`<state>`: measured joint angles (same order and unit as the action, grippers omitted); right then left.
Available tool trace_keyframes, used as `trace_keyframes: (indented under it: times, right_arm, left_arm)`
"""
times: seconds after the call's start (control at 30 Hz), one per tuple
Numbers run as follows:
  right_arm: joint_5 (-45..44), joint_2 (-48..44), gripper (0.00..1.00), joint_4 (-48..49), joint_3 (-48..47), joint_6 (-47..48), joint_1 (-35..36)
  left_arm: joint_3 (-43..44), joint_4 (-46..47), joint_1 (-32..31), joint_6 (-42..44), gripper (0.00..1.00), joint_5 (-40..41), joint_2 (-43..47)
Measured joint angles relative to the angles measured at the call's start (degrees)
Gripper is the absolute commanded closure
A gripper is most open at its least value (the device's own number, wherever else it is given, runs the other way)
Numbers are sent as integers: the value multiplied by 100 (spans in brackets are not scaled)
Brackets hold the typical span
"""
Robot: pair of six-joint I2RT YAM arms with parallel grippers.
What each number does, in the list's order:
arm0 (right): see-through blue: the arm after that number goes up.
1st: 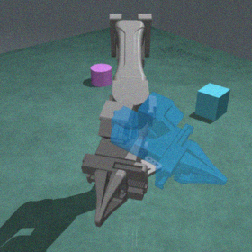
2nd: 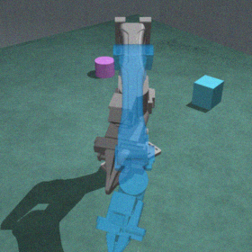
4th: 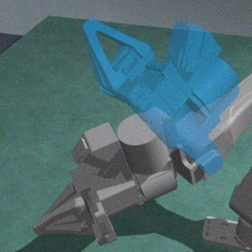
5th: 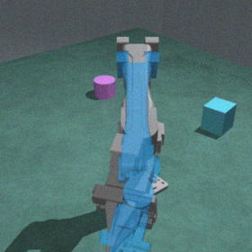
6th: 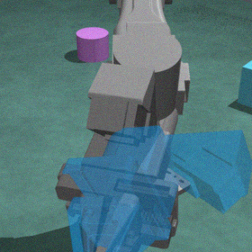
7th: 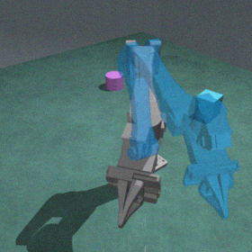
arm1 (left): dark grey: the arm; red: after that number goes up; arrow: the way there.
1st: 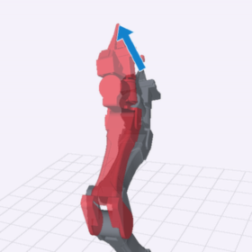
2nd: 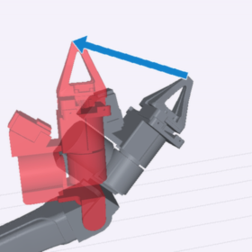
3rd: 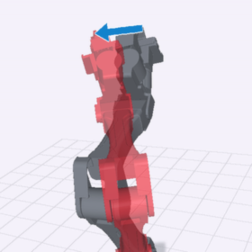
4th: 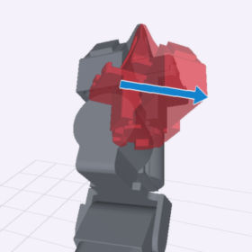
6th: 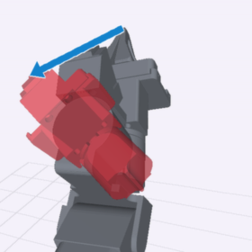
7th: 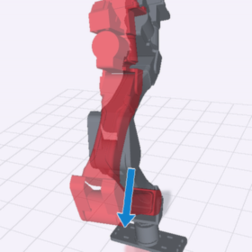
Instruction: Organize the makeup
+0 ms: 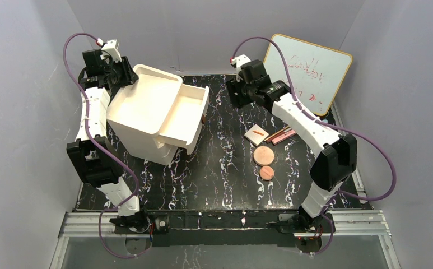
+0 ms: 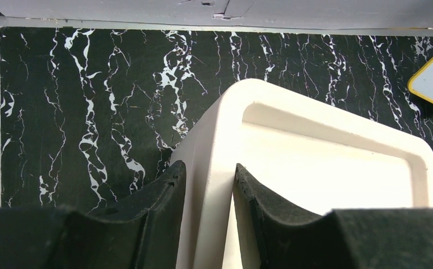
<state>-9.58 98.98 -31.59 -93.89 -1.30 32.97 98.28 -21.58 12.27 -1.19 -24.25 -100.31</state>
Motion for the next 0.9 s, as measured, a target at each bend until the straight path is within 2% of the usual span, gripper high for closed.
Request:
trace_keyframes:
  times: [0.23,0.57,0.9]
  right_arm:
    - [-83,527,39,-188,-1344,24,787]
    - [-76,1644,38,-614,-2850,181,1281]
    - [-7,2004,38,-732,-3580,354,1709]
  left_arm:
    - [0,2,0,-15,65,-68,-7]
    - [0,13,0,-35,65,-85,-11]
    - [0,13,0,-37,65,-127,-11]
